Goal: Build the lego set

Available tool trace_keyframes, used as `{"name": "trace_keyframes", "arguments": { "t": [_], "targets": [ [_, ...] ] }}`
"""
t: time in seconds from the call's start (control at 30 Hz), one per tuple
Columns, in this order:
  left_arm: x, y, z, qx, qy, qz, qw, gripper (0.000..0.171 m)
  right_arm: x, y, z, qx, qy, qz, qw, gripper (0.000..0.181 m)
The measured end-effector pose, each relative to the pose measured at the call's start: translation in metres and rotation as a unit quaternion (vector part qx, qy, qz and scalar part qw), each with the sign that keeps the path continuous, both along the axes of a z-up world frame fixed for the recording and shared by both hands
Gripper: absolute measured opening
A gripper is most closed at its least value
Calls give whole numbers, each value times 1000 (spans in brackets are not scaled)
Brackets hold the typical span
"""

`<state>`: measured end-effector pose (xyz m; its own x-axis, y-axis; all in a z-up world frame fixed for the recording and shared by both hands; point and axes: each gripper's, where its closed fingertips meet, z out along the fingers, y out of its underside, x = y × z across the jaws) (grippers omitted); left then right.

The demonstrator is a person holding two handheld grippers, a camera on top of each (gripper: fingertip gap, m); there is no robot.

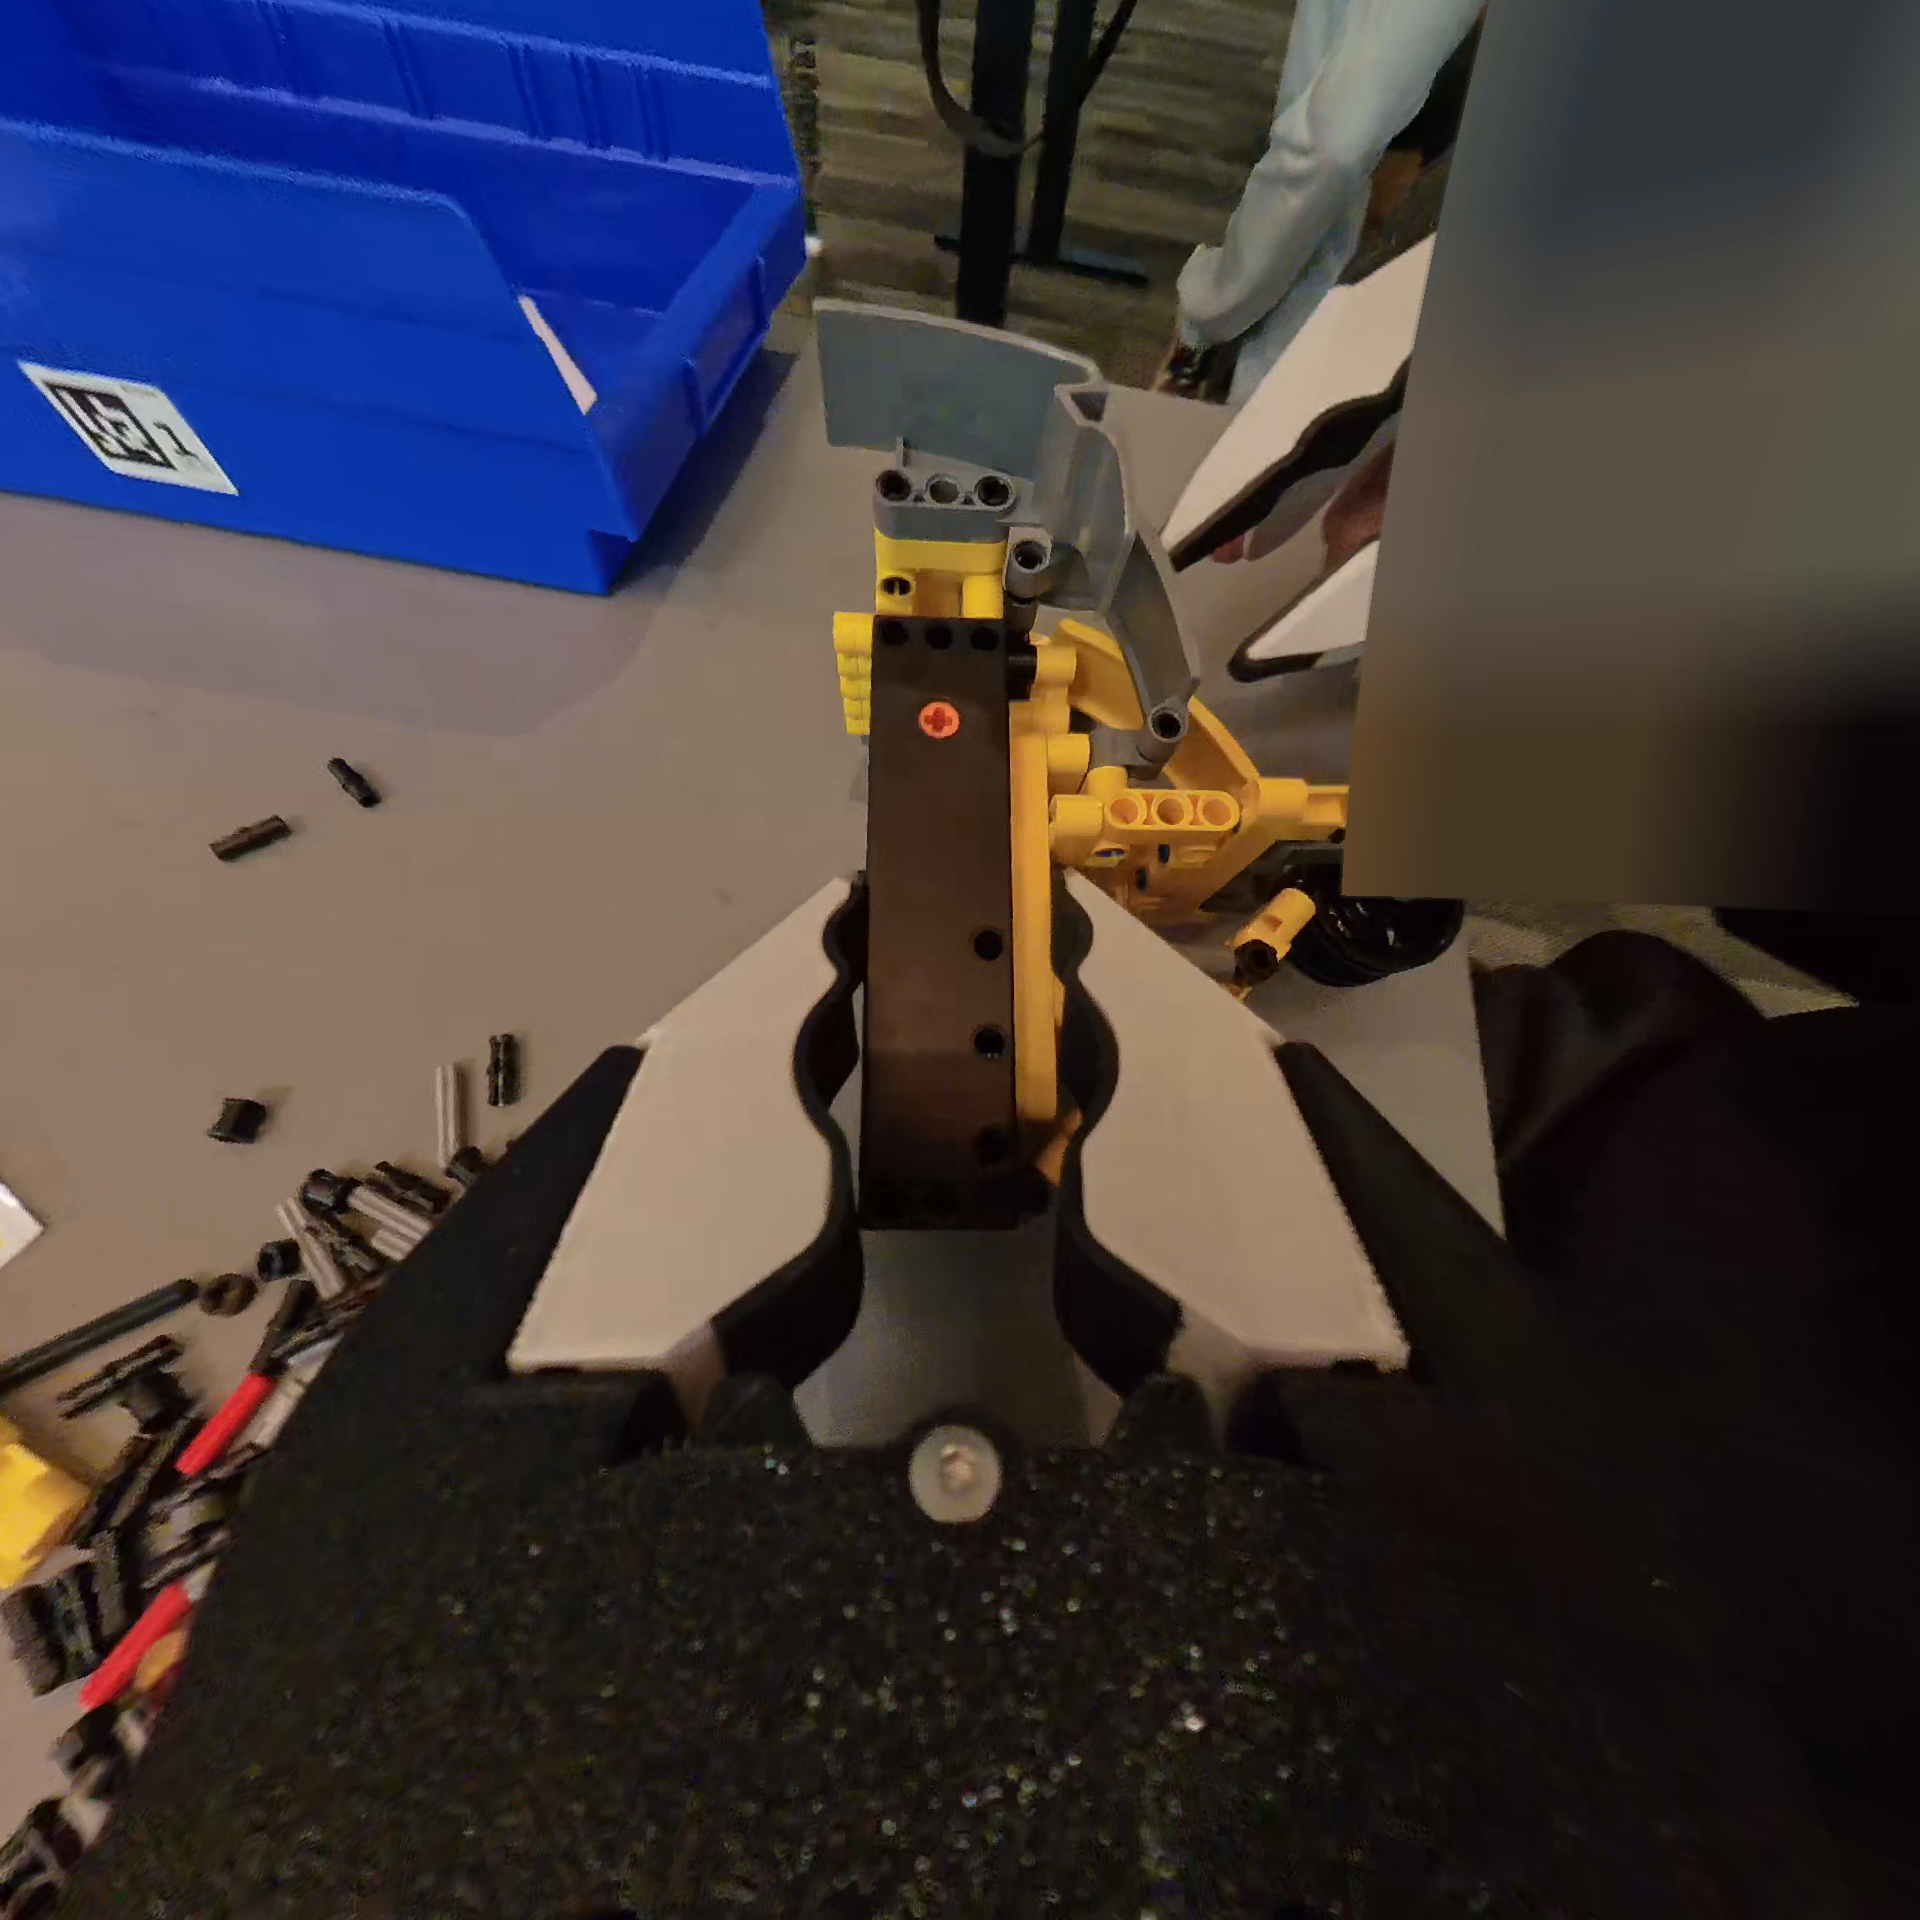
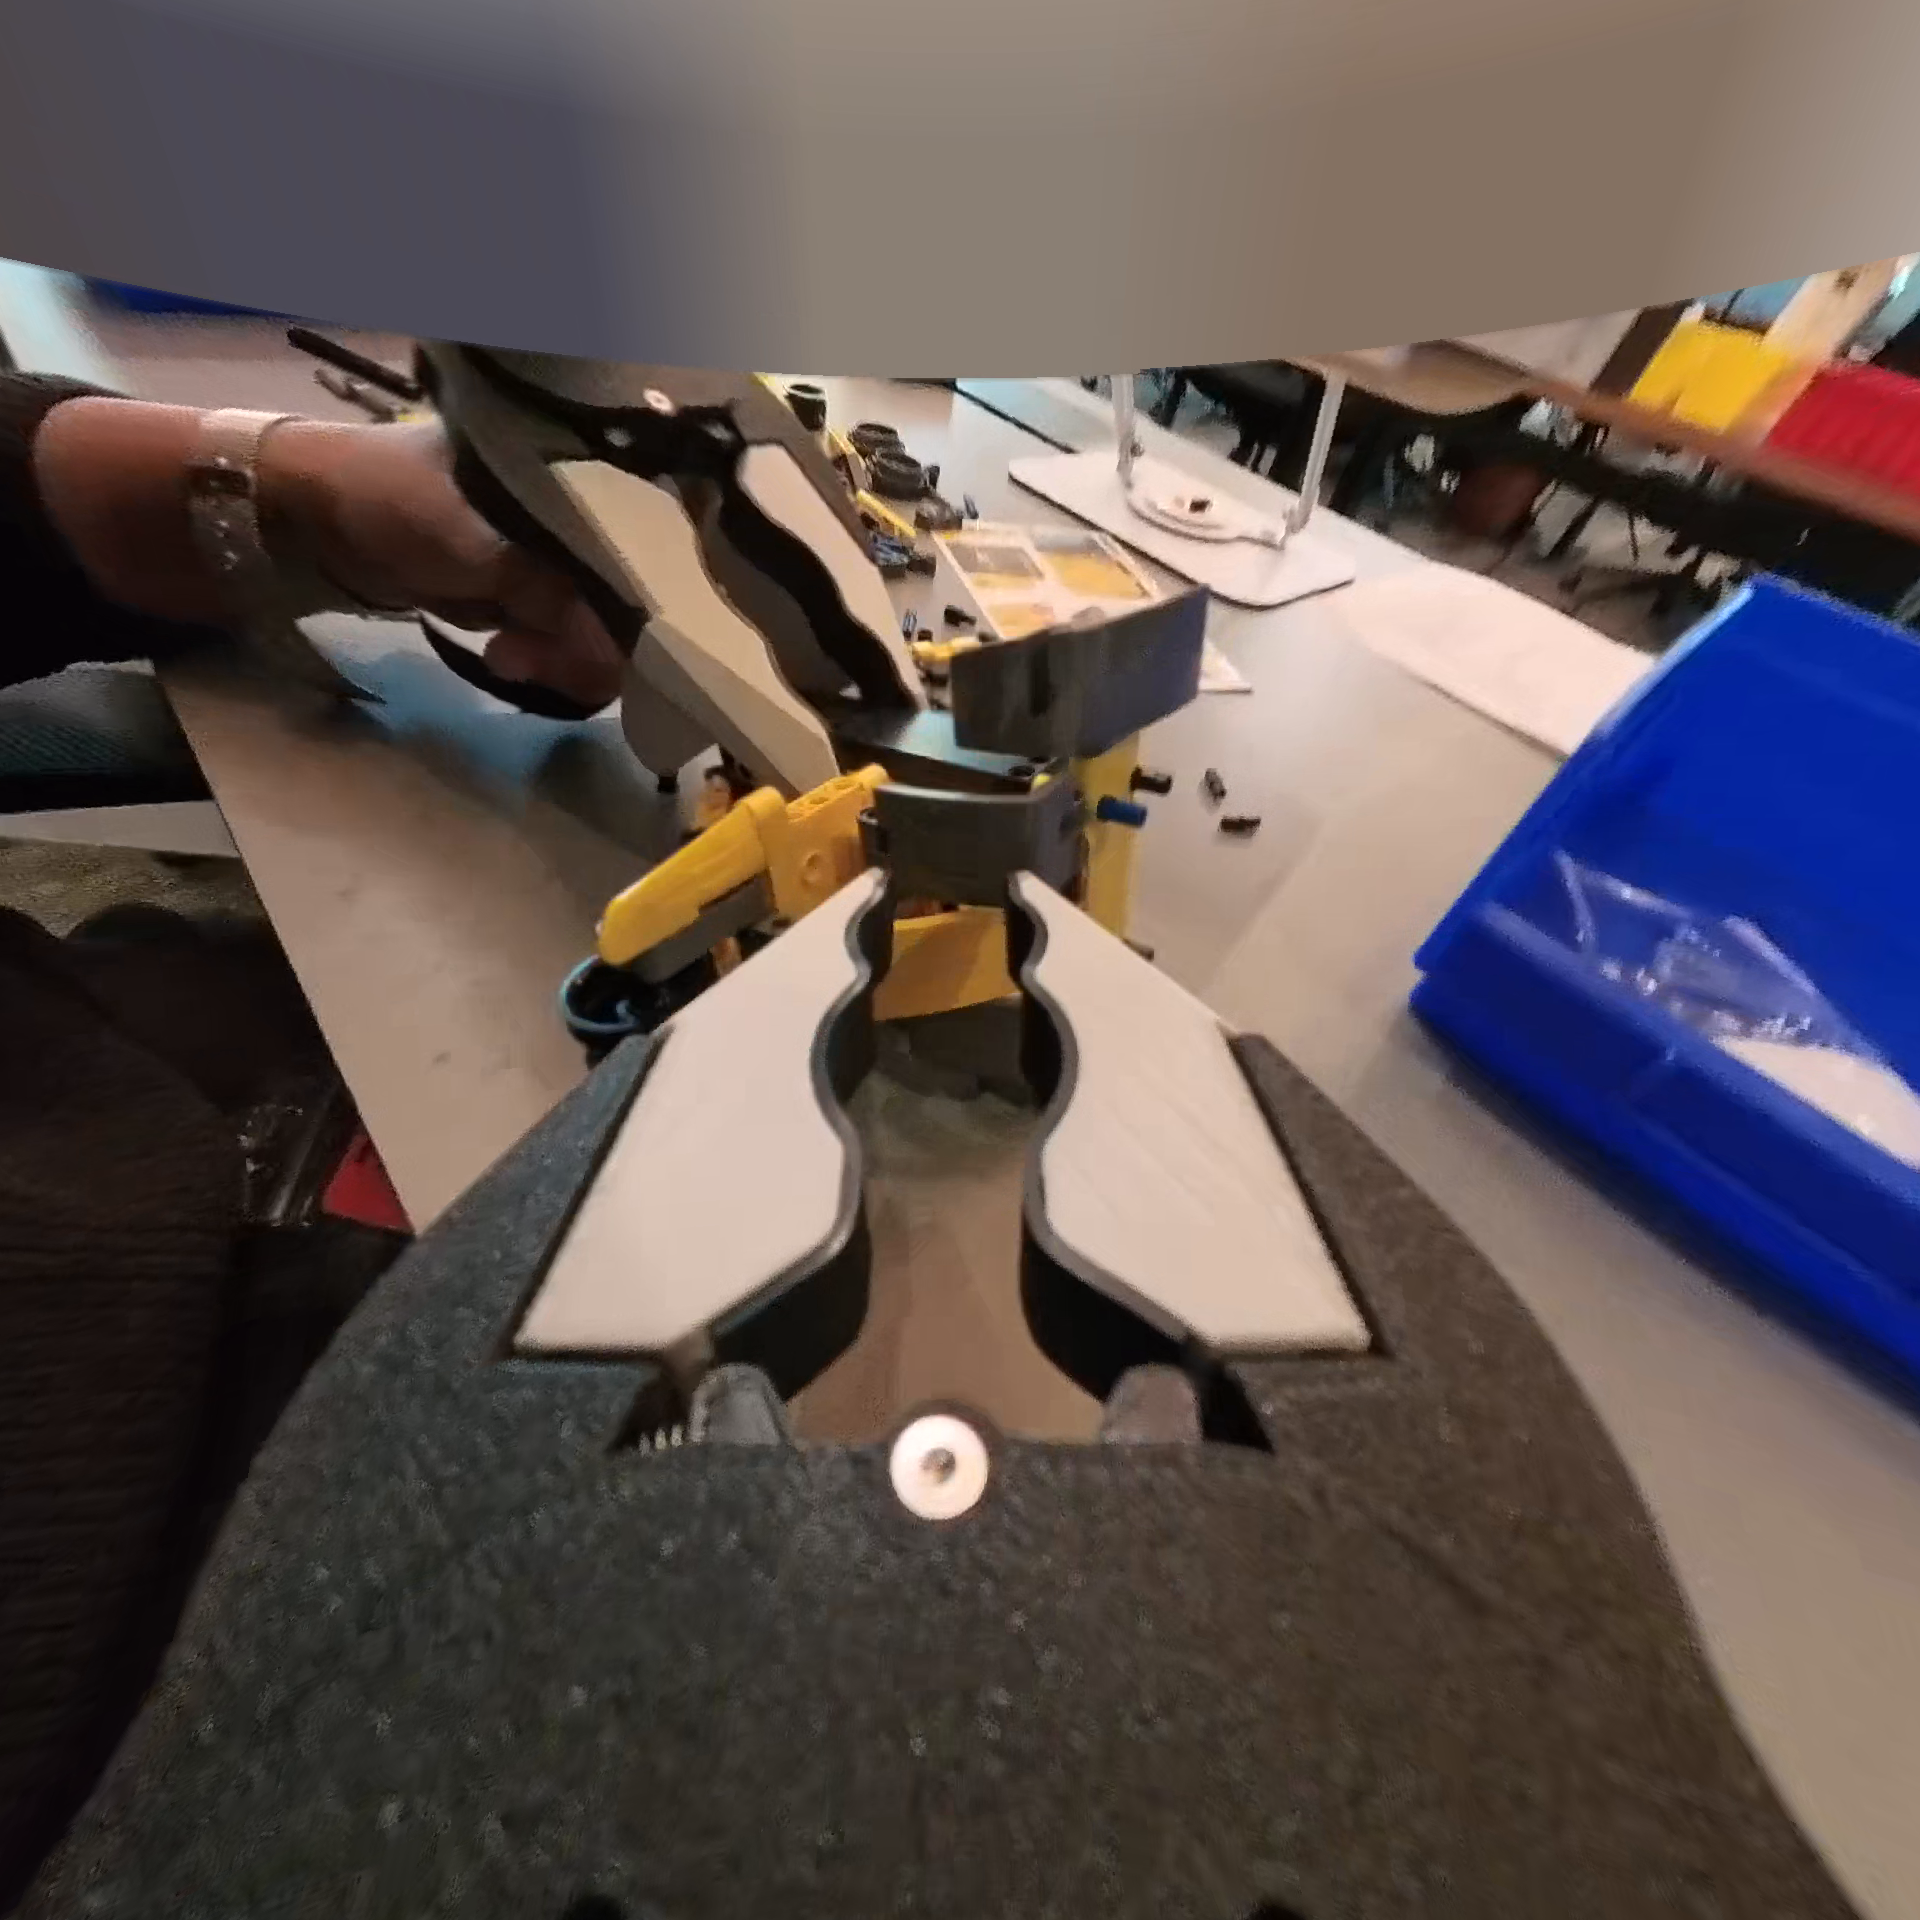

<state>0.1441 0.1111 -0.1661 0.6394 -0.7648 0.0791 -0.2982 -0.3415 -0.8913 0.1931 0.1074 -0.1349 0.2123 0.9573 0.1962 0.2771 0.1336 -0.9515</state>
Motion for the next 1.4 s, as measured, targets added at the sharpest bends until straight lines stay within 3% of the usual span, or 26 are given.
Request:
{"name": "trace_keyframes", "arguments": {
  "t": [0.2,0.57,1.4],
  "targets": [
    [2,1,1,55,52,13,997,33,1,-1,-16,-42,-18,-43,998,25],
    [4,0,0,71,70,15,995,33,8,-2,-23,-67,-22,-71,995,34],
    [5,-2,1,81,78,18,994,33,13,2,-20,-23,-25,-92,995,33]
  ]
}}
